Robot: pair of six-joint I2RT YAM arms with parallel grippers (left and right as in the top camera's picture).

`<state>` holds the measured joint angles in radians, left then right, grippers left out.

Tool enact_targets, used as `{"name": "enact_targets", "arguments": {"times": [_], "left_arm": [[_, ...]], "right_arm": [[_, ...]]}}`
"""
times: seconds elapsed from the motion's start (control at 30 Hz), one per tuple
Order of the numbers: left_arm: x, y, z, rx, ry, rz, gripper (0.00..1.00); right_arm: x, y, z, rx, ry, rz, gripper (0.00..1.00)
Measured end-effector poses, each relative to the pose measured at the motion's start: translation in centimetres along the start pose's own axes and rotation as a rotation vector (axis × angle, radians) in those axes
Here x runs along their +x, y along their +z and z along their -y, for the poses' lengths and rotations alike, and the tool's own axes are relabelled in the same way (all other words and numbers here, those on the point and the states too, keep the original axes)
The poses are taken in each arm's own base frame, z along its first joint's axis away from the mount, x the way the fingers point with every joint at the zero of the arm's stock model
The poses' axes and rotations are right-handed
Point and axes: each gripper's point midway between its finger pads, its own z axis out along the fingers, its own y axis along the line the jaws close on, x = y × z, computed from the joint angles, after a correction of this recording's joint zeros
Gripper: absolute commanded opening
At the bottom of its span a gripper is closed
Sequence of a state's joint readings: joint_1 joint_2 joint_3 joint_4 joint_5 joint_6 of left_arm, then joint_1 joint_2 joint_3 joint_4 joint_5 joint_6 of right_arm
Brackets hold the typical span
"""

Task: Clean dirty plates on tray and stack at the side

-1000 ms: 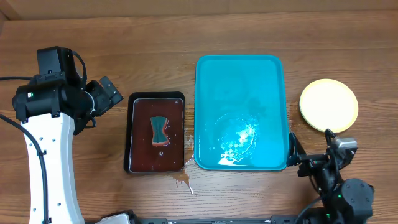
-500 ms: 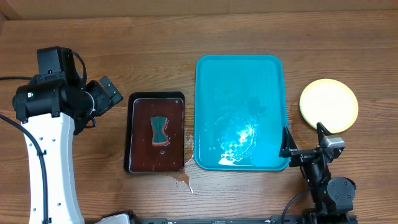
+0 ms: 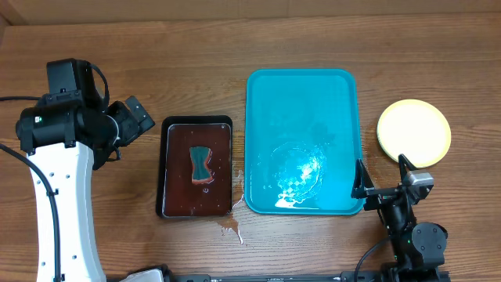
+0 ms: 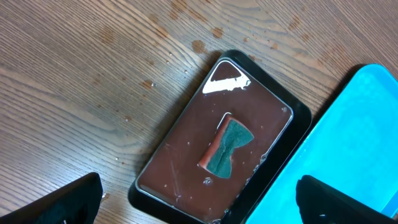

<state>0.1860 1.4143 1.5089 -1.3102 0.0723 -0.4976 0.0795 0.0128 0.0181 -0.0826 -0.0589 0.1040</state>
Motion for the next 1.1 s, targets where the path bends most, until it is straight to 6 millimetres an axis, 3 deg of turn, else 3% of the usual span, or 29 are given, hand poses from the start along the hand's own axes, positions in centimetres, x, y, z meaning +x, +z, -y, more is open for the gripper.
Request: {"name": "enact_targets", "arguments": {"times": [0.33, 0.47, 0.6, 0.7, 0.83, 0.97, 1.1], "left_arm": [[0.0, 0.0, 0.1, 0.001, 0.003, 0.0, 1.0], [1.0, -0.3, 1.5, 0.018, 0.061, 0.002, 1.0], [2.9, -3.1, 4.4, 0.078, 0.227, 0.09, 1.0], [2.6, -7.5, 6.3, 0.181, 0.309, 0.295, 1.0], [1.9, -12.5, 6.2, 0.297, 0.353, 0.548, 1.0], [2.6, -13.6, 5.3, 0.351, 0.421, 0.707, 1.0], [4.2, -11.7, 3.8, 0.374, 0.477, 0.77, 1.0]], "right_arm": [[0.0, 0.0, 0.0, 0.001, 0.0, 0.0, 1.0], [0.0, 0.0, 0.0, 0.001, 0.0, 0.0, 1.0], [0.0, 0.0, 0.0, 0.0, 0.0, 0.0, 1.0], [0.0, 0.0, 0.0, 0.0, 0.0, 0.0, 1.0], [0.0, 0.0, 0.0, 0.001, 0.0, 0.0, 1.0], [0.0, 0.0, 0.0, 0.001, 0.0, 0.0, 1.0], [0.0, 0.0, 0.0, 0.001, 0.0, 0.0, 1.0]]}}
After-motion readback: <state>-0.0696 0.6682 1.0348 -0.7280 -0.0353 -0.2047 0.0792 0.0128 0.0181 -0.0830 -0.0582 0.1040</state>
